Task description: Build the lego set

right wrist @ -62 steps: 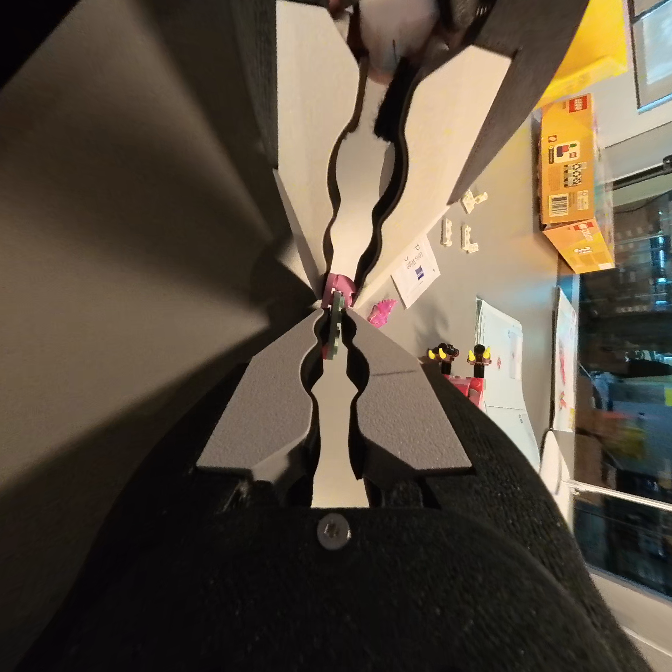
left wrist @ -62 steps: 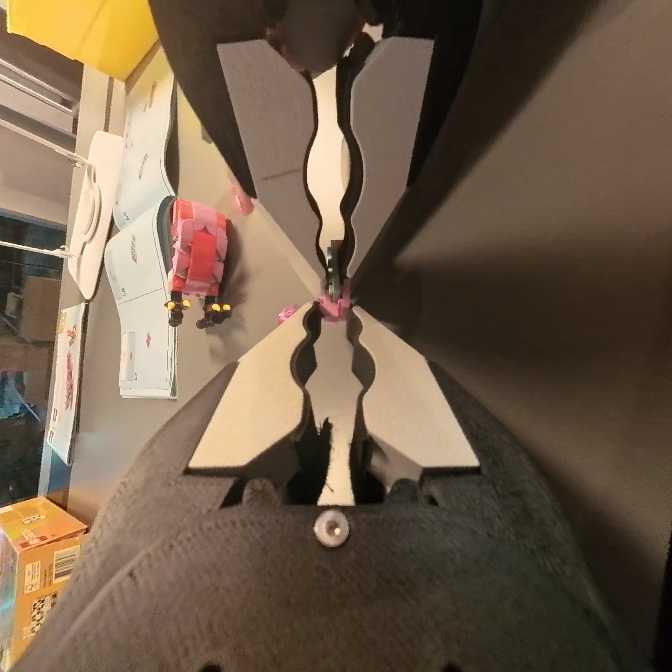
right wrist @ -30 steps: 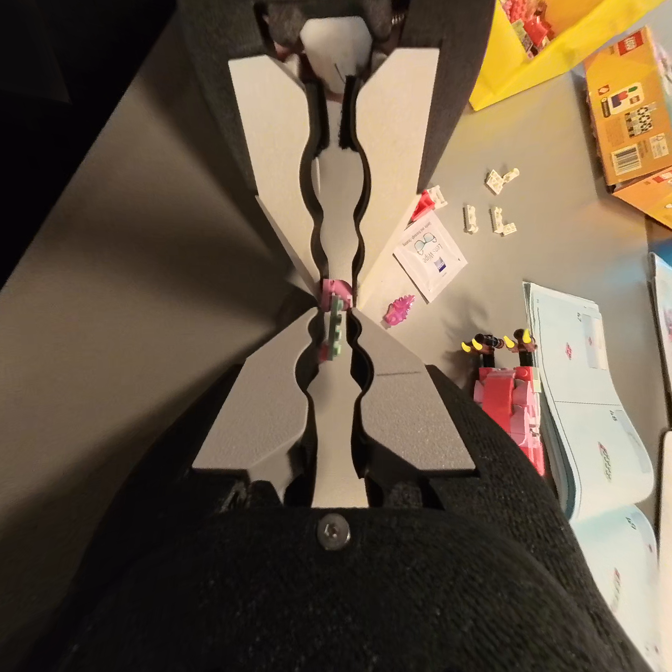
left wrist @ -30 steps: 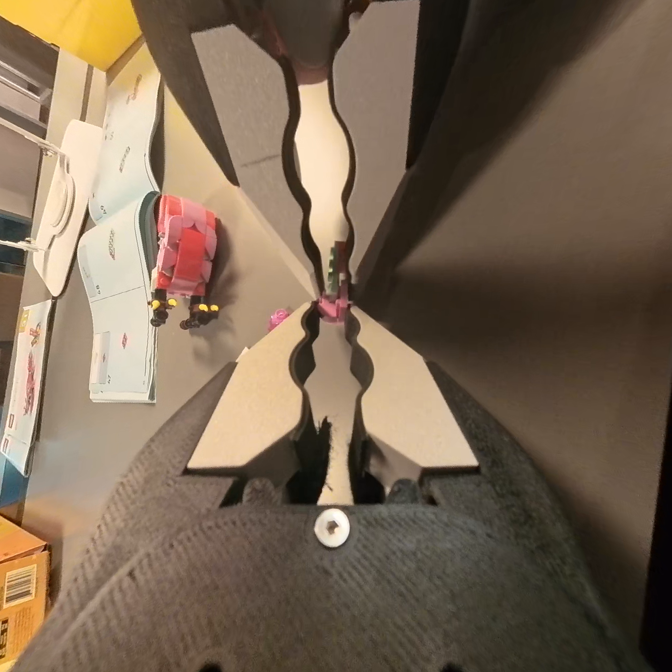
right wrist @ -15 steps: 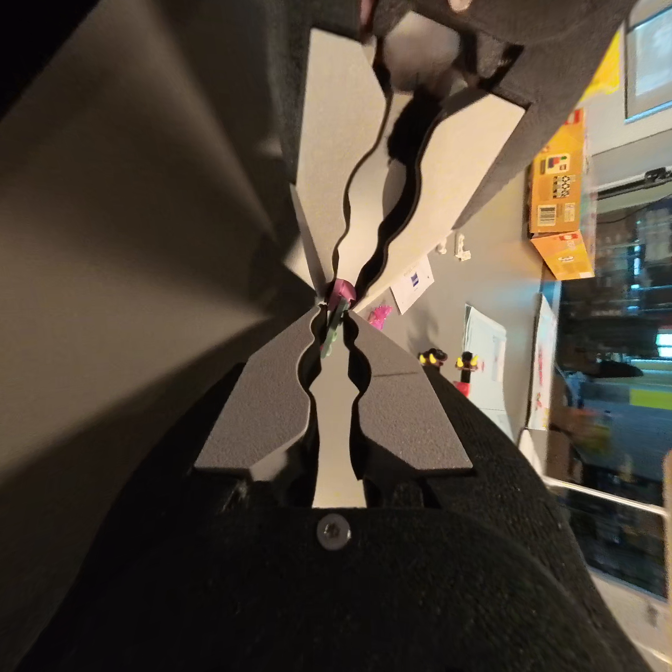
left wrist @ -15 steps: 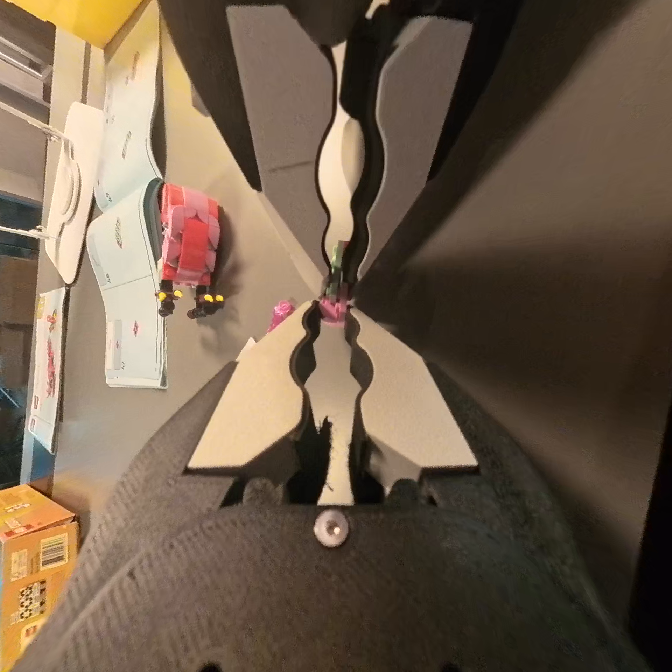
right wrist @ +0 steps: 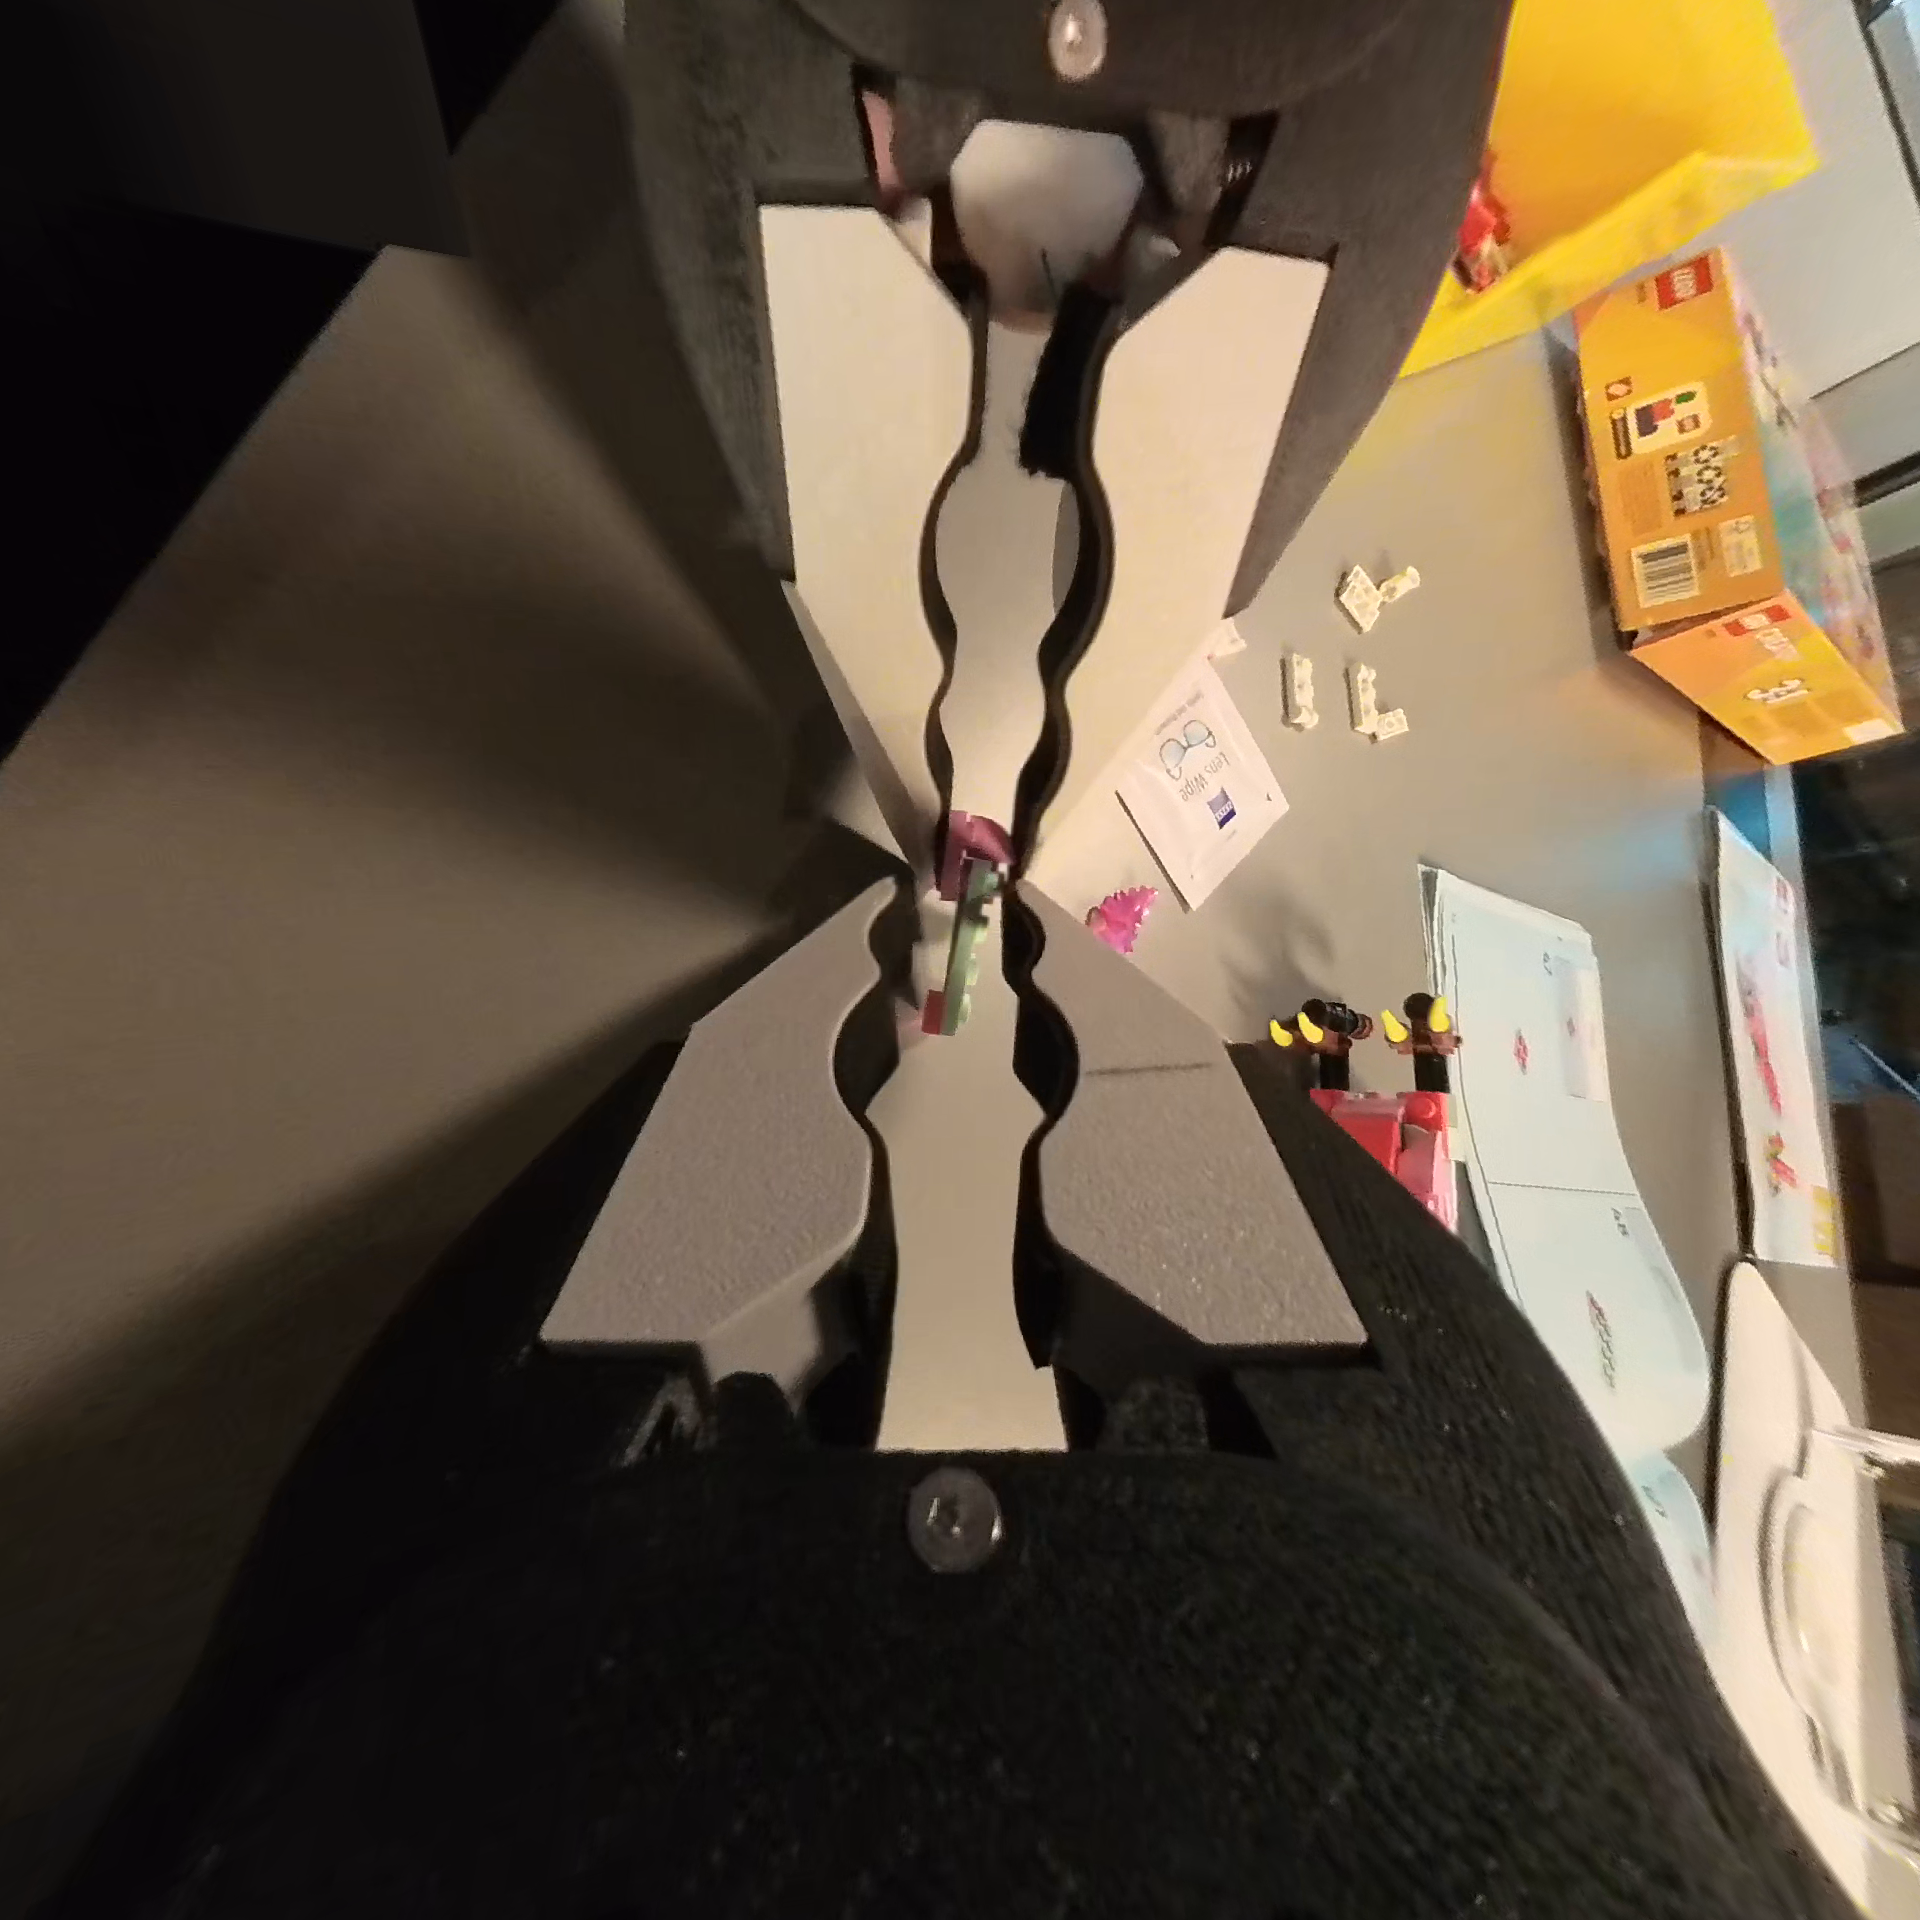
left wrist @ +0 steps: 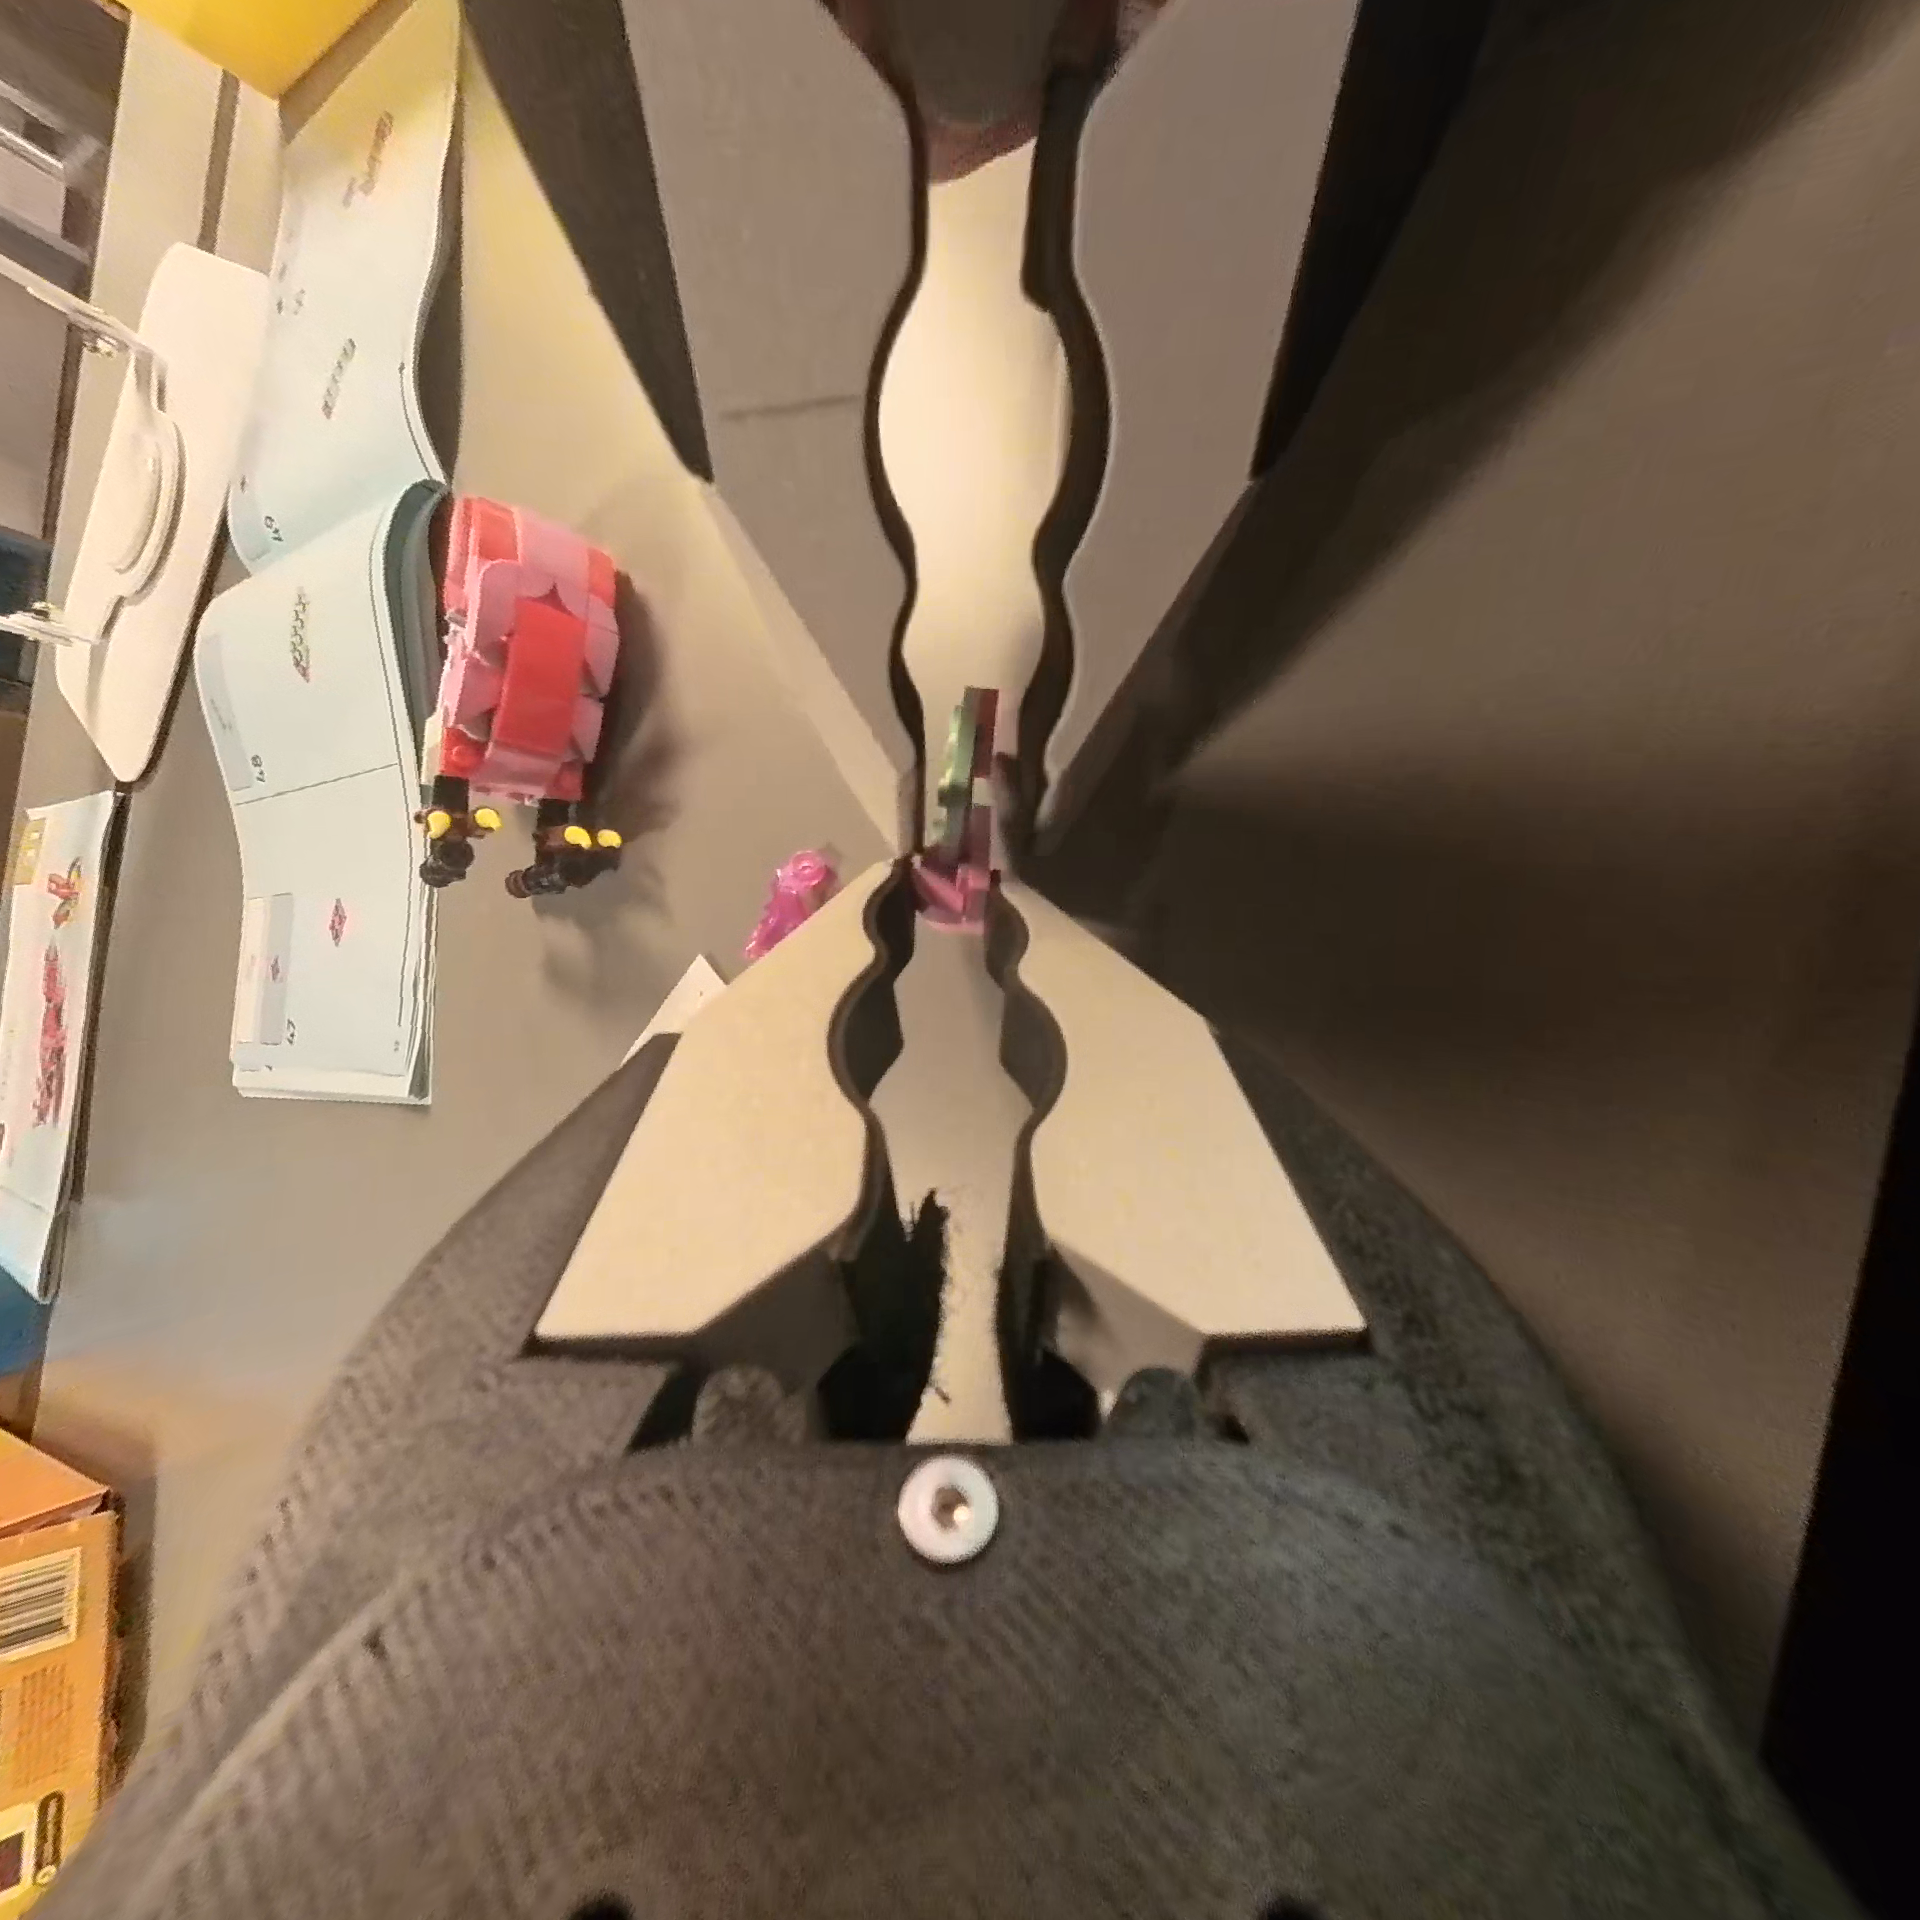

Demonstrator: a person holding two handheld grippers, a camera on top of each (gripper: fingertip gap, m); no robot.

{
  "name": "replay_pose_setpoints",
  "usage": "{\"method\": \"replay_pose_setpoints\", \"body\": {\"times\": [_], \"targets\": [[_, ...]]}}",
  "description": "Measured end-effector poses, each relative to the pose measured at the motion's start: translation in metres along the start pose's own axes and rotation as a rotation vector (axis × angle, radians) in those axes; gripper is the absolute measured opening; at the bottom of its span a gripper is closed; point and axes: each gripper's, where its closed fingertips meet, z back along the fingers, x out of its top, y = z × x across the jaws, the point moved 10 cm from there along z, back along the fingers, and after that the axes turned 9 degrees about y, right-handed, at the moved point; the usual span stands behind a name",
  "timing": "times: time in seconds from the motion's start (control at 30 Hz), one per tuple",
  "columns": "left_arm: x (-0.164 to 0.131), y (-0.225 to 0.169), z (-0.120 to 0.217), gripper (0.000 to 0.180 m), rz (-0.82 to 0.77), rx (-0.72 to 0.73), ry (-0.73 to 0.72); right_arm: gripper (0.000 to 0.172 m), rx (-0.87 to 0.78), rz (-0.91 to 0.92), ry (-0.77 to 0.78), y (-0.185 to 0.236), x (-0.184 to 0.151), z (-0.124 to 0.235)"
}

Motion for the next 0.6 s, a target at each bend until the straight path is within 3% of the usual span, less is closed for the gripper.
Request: {"method": "replay_pose_setpoints", "body": {"times": [0.2,0.47,0.6], "targets": [[-0.001,0.000,0.000,0.012,0.019,-0.009,-0.013,0.008,-0.047,0.065,0.009,0.001,0.000,0.001],[-0.001,-0.002,0.000,0.011,0.004,0.012,-0.015,0.005,-0.150,0.293,0.081,0.010,0.006,0.002],[-0.001,-0.003,0.000,0.011,-0.003,0.022,-0.015,0.005,-0.145,0.291,0.076,0.009,0.006,0.002]]}}
